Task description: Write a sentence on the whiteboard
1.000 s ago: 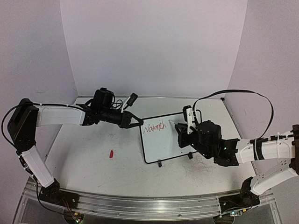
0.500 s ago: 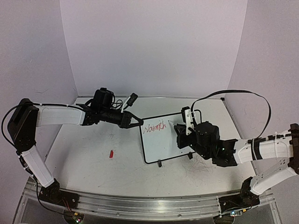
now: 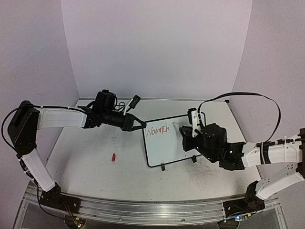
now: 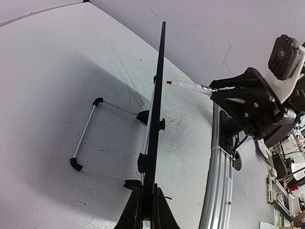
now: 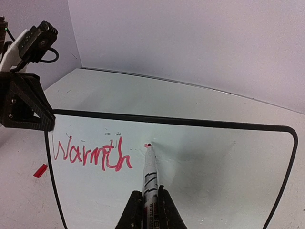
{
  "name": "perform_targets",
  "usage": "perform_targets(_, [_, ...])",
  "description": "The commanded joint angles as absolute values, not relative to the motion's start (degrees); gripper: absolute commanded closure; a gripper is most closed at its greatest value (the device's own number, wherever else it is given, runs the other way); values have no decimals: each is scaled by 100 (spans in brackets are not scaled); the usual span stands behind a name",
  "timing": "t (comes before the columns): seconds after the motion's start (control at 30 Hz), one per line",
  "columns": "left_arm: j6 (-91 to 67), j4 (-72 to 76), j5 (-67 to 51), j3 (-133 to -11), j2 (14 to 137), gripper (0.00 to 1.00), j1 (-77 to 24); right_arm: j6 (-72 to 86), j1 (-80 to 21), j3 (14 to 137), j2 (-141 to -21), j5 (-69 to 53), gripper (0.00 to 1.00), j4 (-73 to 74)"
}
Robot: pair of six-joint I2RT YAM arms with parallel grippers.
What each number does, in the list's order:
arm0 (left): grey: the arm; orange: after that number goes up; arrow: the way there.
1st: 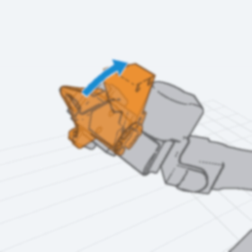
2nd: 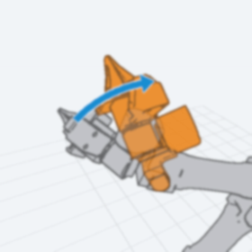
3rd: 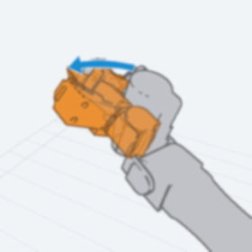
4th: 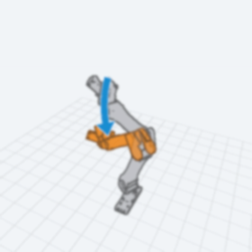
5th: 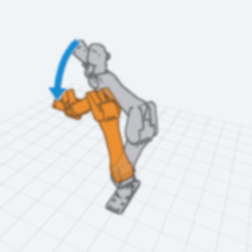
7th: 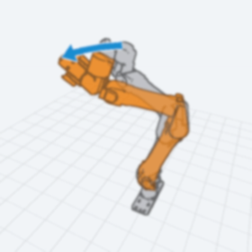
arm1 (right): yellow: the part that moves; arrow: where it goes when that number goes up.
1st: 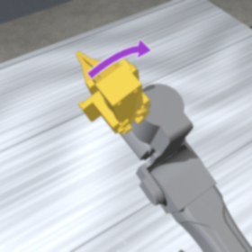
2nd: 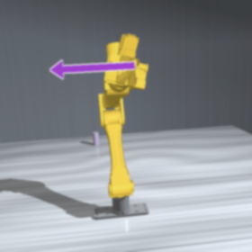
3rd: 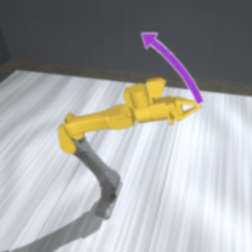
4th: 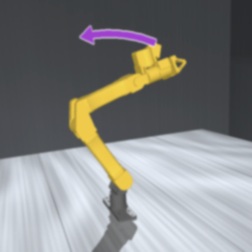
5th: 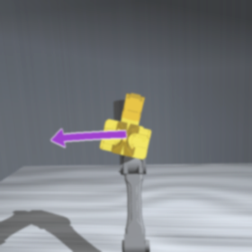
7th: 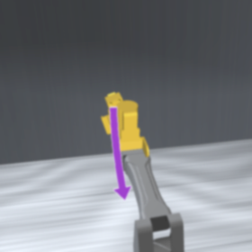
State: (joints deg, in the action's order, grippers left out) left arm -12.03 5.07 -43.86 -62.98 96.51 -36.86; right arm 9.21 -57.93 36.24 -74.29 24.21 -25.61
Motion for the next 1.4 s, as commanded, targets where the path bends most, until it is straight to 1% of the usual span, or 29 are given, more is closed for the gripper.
perform_targets(0.0, [-1249,659,-4485,-6347,9382,100,-3674,993,-5798,3574,-7346,2300,100,-2610])
perform_targets(0.47, [-1251,653,-4513,-6350,9375,100,-3674,961,-5795,3709,-7670,2417,100,-2628])
perform_targets(1.37, [-1257,652,-4513,-6356,9391,100,-3674,1338,-5931,3471,-7554,2397,100,-2210])
